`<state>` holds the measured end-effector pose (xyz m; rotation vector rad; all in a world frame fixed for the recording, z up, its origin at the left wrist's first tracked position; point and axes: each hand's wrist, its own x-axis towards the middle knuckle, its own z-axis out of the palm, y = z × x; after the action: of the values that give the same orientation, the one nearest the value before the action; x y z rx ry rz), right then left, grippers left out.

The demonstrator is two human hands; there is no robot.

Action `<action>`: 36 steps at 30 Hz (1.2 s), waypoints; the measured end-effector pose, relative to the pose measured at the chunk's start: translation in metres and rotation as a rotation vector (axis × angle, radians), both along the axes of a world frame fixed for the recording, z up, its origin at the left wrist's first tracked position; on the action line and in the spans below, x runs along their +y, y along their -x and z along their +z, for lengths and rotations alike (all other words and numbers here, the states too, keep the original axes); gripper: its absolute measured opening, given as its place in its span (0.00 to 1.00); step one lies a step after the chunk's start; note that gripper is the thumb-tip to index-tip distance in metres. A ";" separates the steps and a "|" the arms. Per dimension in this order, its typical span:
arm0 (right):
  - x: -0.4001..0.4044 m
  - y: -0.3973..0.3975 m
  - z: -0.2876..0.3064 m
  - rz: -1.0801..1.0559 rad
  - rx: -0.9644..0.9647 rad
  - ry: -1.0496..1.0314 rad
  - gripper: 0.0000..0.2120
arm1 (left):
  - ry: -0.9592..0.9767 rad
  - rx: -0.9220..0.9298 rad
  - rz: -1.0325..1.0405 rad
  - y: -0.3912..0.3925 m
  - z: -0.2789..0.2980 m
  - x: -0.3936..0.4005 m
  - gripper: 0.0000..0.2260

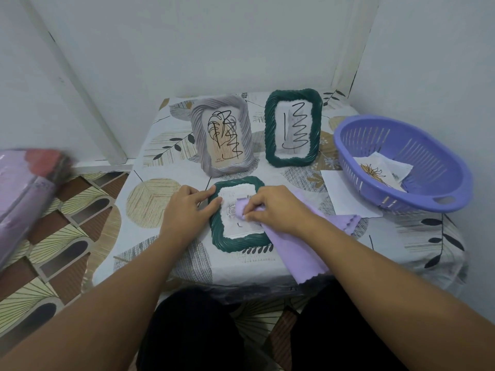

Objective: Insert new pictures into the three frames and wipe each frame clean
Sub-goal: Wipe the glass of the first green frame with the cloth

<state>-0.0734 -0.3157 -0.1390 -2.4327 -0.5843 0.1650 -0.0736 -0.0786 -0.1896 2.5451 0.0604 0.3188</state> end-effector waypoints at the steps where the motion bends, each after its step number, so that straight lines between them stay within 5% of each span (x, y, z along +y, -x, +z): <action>1: 0.003 0.001 -0.001 0.009 -0.002 0.007 0.03 | 0.005 -0.001 0.002 0.000 0.000 0.000 0.20; 6: -0.009 0.005 0.002 0.111 0.130 0.005 0.03 | 0.009 -0.009 -0.002 0.001 0.000 0.000 0.20; 11: 0.009 -0.001 -0.002 0.022 -0.012 0.004 0.03 | 0.006 -0.001 0.005 0.001 0.001 -0.001 0.20; 16: -0.006 0.005 0.003 0.133 0.151 -0.026 0.03 | 0.021 -0.001 0.007 0.002 0.001 -0.001 0.19; 21: 0.011 -0.002 -0.002 0.030 -0.038 0.026 0.04 | 0.016 -0.009 0.004 0.002 0.000 -0.001 0.19; 27: 0.000 0.003 0.004 0.180 0.115 0.030 0.03 | 0.027 -0.014 0.007 0.001 0.000 -0.001 0.19; 32: 0.013 -0.003 -0.003 0.071 -0.055 0.045 0.04 | 0.021 -0.016 0.002 0.002 -0.001 0.000 0.18; 36: 0.006 0.001 0.001 0.170 0.050 0.044 0.04 | 0.016 -0.024 -0.003 0.001 -0.001 0.000 0.18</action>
<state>-0.0742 -0.3100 -0.1380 -2.4121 -0.7717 0.3111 -0.0745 -0.0788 -0.1910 2.5249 0.0493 0.3467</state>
